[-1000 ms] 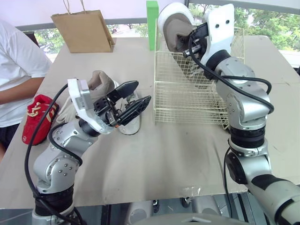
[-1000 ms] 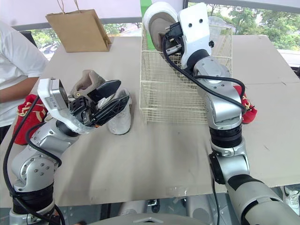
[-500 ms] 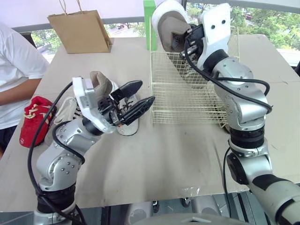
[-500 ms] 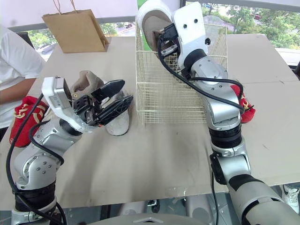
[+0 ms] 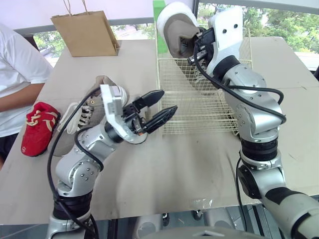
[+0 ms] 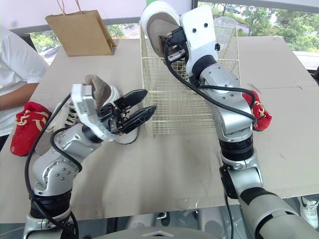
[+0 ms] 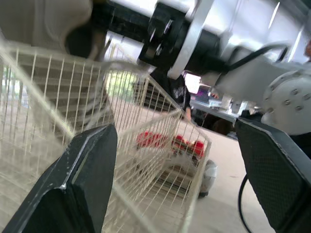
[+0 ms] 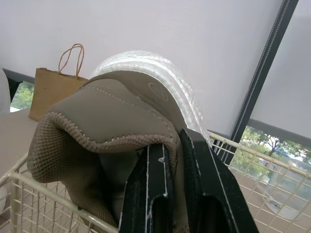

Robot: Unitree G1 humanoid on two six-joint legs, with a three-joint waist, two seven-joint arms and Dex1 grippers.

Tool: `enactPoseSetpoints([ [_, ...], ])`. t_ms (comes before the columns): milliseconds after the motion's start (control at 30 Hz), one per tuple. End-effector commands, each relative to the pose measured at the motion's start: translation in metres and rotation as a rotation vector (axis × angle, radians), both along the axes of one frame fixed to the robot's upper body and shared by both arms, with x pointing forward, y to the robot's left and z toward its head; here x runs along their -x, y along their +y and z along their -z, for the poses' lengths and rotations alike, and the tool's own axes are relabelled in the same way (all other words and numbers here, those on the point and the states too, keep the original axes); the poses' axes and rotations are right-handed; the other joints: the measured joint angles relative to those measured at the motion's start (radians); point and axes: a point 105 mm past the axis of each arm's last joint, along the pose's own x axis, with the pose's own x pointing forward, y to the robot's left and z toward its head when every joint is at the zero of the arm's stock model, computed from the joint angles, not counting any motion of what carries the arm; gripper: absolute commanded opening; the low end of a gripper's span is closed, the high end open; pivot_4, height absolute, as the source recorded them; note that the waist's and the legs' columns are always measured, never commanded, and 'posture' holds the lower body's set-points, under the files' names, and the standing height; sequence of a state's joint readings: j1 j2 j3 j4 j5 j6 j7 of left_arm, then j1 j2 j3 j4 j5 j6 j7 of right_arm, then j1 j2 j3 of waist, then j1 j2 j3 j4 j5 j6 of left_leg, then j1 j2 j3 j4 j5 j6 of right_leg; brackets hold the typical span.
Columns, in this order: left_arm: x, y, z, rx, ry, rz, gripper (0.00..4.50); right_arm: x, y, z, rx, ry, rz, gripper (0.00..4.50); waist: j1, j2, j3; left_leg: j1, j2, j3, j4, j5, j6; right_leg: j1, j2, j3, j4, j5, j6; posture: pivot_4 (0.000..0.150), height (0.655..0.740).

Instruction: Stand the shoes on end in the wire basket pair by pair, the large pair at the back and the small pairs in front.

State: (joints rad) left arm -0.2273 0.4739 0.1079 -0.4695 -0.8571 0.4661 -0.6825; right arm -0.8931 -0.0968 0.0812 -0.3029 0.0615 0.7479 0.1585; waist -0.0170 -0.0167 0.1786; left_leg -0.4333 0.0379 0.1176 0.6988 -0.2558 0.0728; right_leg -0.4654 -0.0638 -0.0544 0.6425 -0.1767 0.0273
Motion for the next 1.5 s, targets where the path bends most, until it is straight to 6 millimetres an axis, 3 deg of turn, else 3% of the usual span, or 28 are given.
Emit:
enactPoseSetpoints([
  [33,-0.006,0.003,0.013,-0.019,0.03,-0.034,4.15,0.025,-0.004,-0.037,-0.074,-0.151,-0.019,0.02,0.0,0.0,0.0,0.0,0.0,0.0,0.0,0.0,0.0,0.0,0.0,0.0,0.0,0.0,0.0,0.15,0.74],
  [433,-0.007,0.012,0.023,-0.027,0.04,-0.038,4.15,0.022,-0.027,-0.048,-0.178,-0.128,0.052,0.02,0.006,0.0,0.0,0.0,0.0,-0.001,0.0,0.0,0.0,0.001,-0.001,0.0,0.0,0.0,0.0,0.15,0.74],
  [900,-0.001,0.012,0.014,-0.006,-0.003,-0.018,4.15,0.017,-0.103,-0.066,-0.064,-0.211,0.28,0.02,0.003,0.0,0.0,0.0,0.0,0.0,0.0,0.0,0.0,0.0,-0.001,0.0,0.0,0.0,0.0,0.15,0.74],
  [967,0.0,0.013,0.012,-0.002,-0.008,-0.019,4.15,0.016,-0.105,-0.059,-0.04,-0.187,0.267,0.02,0.003,0.0,0.0,0.0,0.0,0.0,0.0,0.0,0.0,0.0,-0.001,0.0,0.0,0.0,0.0,0.15,0.74],
  [1100,0.003,0.014,0.008,0.009,-0.018,-0.015,4.15,0.006,-0.103,-0.026,-0.103,-0.061,0.242,0.02,0.003,0.0,0.0,0.0,0.0,0.0,0.0,0.0,0.0,0.001,-0.001,0.0,0.0,0.0,0.0,0.15,0.74],
  [1267,0.013,0.016,-0.004,0.042,-0.052,0.016,4.15,-0.002,-0.104,-0.005,-0.077,0.022,0.251,0.02,0.004,0.0,0.0,0.0,0.0,0.0,0.0,0.0,0.0,0.001,-0.001,0.0,0.0,0.0,0.0,0.15,0.74],
  [1400,0.022,0.019,-0.009,0.022,-0.072,0.041,4.15,-0.008,-0.118,0.004,-0.081,0.1,0.25,0.02,0.004,-0.001,-0.001,0.001,0.0,-0.001,0.0,0.0,0.0,0.001,-0.001,0.0,0.0,0.0,0.0,0.15,0.74],
  [1500,0.026,0.021,-0.011,0.007,-0.075,0.043,4.15,-0.011,-0.134,0.001,-0.098,0.114,0.257,0.96,0.005,-0.002,-0.001,0.002,0.0,-0.001,0.0,0.0,0.0,0.002,-0.001,0.0,0.0,-0.001,-0.001,0.15,0.74],
])
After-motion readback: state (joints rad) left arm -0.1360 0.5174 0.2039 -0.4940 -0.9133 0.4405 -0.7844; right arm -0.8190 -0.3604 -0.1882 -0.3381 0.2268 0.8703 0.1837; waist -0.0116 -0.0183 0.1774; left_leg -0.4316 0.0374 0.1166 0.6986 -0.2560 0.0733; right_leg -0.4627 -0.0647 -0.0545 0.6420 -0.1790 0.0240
